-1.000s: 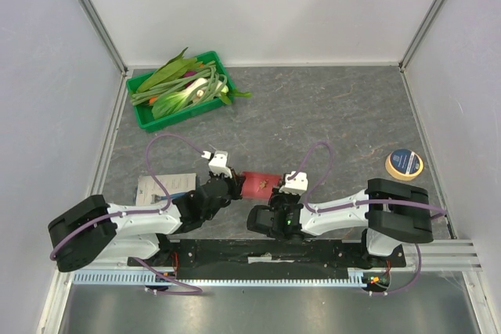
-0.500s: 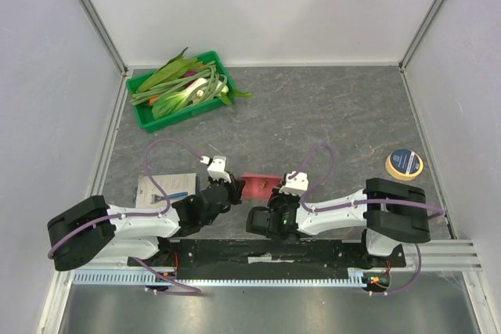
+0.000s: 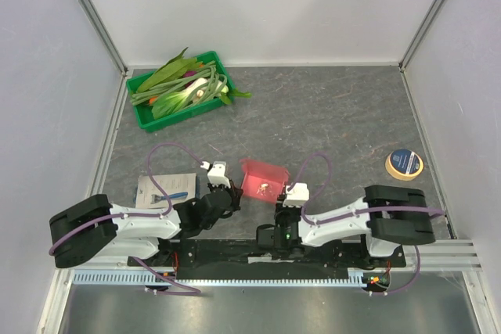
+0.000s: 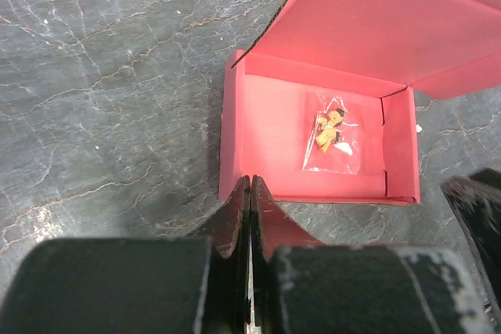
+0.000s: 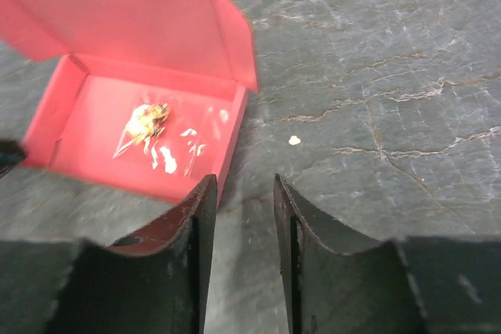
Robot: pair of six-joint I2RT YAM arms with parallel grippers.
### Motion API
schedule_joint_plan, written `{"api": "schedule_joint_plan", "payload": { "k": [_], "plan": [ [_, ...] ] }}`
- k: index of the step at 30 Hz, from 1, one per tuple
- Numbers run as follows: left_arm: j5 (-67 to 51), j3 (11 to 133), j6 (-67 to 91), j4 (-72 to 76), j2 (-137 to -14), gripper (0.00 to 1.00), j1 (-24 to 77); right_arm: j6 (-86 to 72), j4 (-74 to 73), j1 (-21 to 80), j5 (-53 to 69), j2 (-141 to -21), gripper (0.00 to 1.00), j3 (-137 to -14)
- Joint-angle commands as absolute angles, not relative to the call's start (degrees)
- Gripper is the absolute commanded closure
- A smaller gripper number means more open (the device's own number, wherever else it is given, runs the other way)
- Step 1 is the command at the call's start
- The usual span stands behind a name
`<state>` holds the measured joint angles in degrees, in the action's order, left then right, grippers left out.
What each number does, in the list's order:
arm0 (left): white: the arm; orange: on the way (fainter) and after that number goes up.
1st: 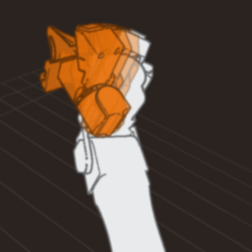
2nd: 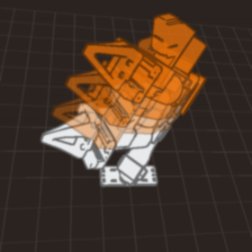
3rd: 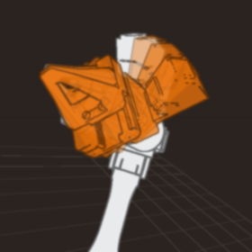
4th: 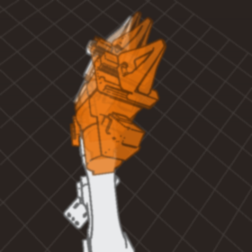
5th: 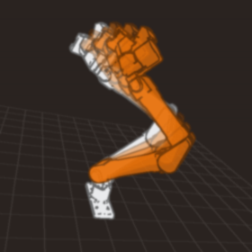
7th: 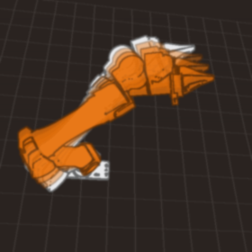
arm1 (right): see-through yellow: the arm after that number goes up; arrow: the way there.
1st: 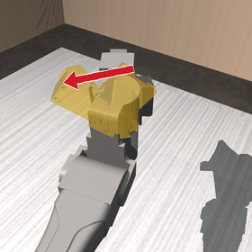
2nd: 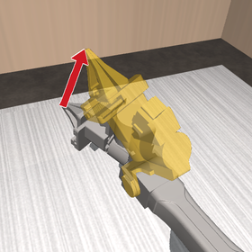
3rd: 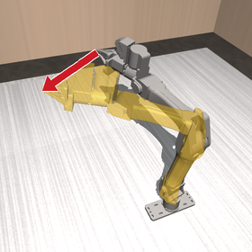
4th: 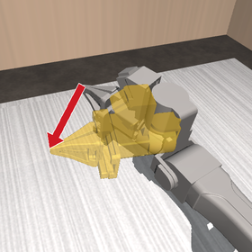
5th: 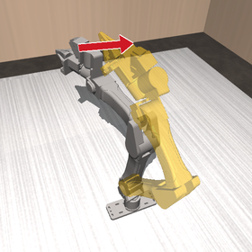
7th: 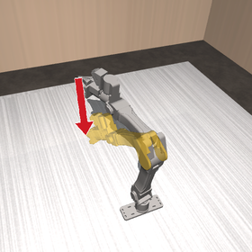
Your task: Fold the paper box
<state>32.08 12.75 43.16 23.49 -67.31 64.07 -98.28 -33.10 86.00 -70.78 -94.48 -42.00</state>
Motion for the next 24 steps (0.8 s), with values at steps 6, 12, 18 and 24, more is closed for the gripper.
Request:
{"api": "schedule_joint_plan", "payload": {
  "k": [6, 12, 18, 24],
  "plan": [
    [35.8, 13.7, 46.8, 15.5, -66.4, 0.98, 66.6, -71.3, -35.2, 90.5, -59.6, -68.7, 0.22, -37.7],
    [31.0, 13.7, 46.4, 6.1, -51.4, 0.66, 66.6, -41.0, -27.0, 77.8, -37.6, -49.0, 0.02, -37.8],
    [26.9, 20.2, 42.9, -7.0, -42.3, 0.49, 66.4, -29.1, -29.3, 66.4, -21.3, -54.6, 0.02, -44.8],
    [18.8, 28.0, 35.3, -15.9, -41.7, 0.46, 60.7, -27.0, -28.3, 64.8, -13.6, -62.1, 0.09, -45.8]
  ]
}}
